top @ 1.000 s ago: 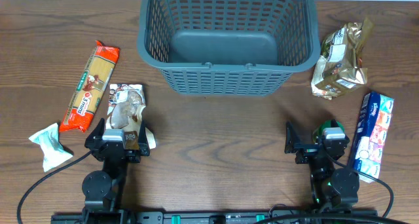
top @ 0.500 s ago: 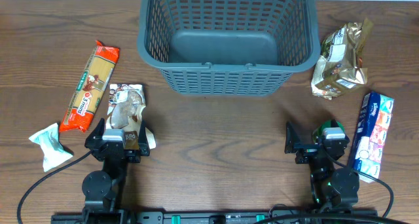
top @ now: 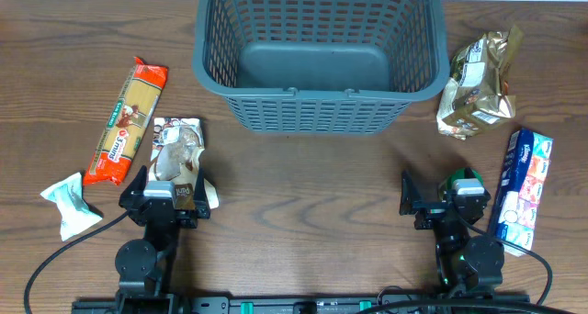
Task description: Pack container
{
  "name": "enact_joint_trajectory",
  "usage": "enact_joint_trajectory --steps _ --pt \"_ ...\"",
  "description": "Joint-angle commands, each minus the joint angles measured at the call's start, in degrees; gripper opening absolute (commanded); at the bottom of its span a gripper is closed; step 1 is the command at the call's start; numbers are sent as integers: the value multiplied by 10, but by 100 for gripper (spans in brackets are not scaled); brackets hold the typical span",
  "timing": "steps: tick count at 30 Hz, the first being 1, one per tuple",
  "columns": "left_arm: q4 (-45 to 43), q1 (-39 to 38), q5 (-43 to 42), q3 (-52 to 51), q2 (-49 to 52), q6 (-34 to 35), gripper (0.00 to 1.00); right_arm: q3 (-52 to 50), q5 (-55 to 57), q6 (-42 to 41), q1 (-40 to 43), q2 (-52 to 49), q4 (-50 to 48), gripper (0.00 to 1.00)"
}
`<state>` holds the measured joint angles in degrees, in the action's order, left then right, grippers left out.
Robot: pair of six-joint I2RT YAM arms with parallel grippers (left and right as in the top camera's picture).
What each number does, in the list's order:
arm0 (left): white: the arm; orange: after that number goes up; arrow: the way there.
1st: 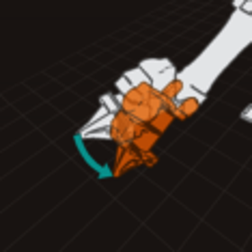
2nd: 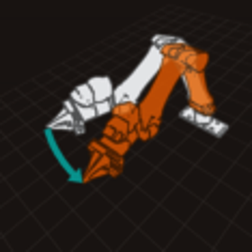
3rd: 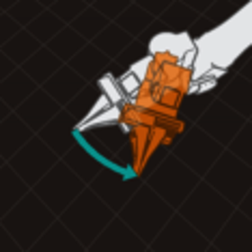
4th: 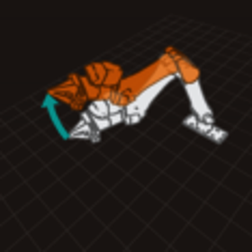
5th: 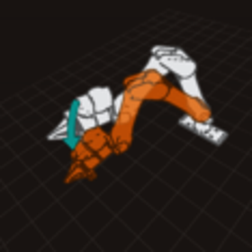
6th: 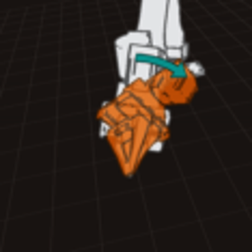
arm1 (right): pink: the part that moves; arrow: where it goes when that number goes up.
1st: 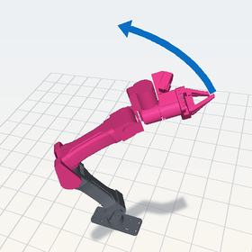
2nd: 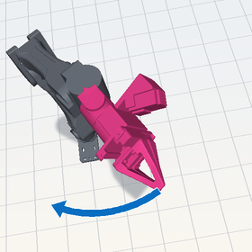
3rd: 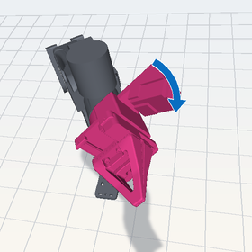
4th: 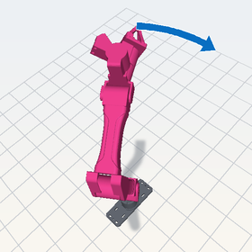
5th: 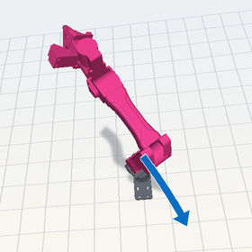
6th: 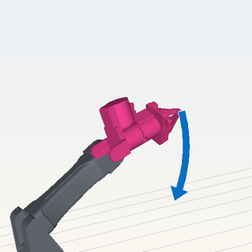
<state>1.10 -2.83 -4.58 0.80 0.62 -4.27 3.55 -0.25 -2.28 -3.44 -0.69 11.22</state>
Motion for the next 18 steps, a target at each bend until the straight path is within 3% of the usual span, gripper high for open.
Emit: enact_joint_trajectory --steps 1,11,16,18 --pt "25 -2 -21 -6 -4 5 98 -3 -2 7 5 4 -1 99" --pt "25 -2 -21 -6 -4 5 98 -3 -9 3 5 4 -2 99" --pt "23 -2 -22 -6 -4 11 98 -3 -5 -47 5 3 -2 99" --pt "27 -2 -23 0 -4 46 98 -3 -7 -80 5 3 -3 99"
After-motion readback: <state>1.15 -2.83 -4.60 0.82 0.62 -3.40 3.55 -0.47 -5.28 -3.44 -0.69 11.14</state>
